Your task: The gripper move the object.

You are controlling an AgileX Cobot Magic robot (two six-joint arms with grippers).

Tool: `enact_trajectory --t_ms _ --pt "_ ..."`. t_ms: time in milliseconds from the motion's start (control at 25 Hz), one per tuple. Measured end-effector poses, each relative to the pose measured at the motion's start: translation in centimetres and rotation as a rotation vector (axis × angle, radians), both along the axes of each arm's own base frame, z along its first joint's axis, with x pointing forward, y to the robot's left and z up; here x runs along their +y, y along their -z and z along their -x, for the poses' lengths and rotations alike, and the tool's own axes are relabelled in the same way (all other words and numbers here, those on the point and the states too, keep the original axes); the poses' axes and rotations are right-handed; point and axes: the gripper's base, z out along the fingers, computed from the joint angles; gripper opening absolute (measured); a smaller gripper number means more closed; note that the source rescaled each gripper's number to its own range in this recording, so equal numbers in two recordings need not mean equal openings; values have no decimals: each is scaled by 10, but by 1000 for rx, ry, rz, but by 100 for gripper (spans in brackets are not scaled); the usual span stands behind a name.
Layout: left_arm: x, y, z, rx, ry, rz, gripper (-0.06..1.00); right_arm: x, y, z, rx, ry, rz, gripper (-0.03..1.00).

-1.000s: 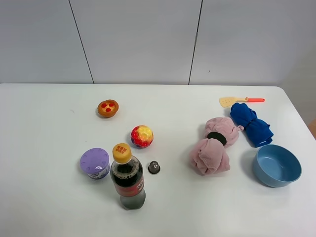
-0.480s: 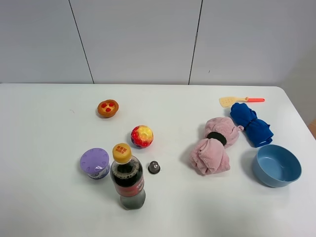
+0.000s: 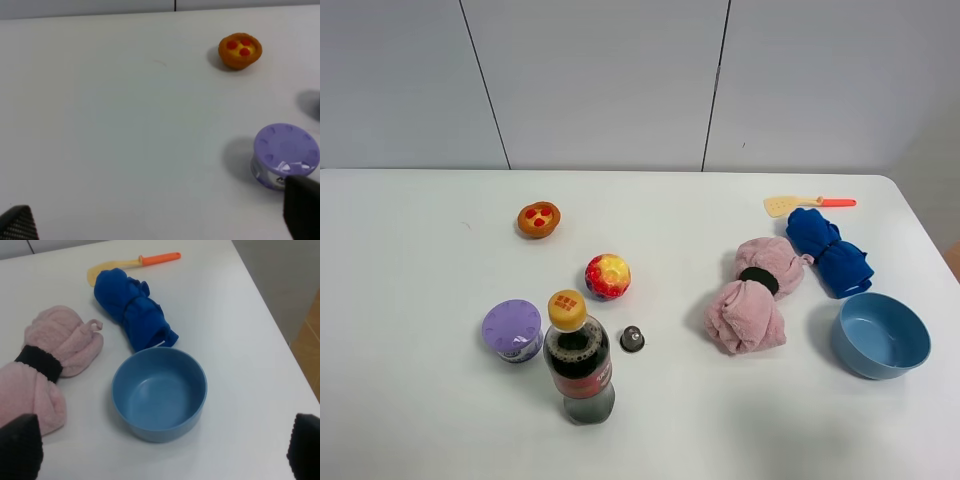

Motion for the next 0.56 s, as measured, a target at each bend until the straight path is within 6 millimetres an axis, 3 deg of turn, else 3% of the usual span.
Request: enact_trajectory --t_ms 560 --pt "0 0 0 0 0 0 100 0 0 0 0 -3 -4 100"
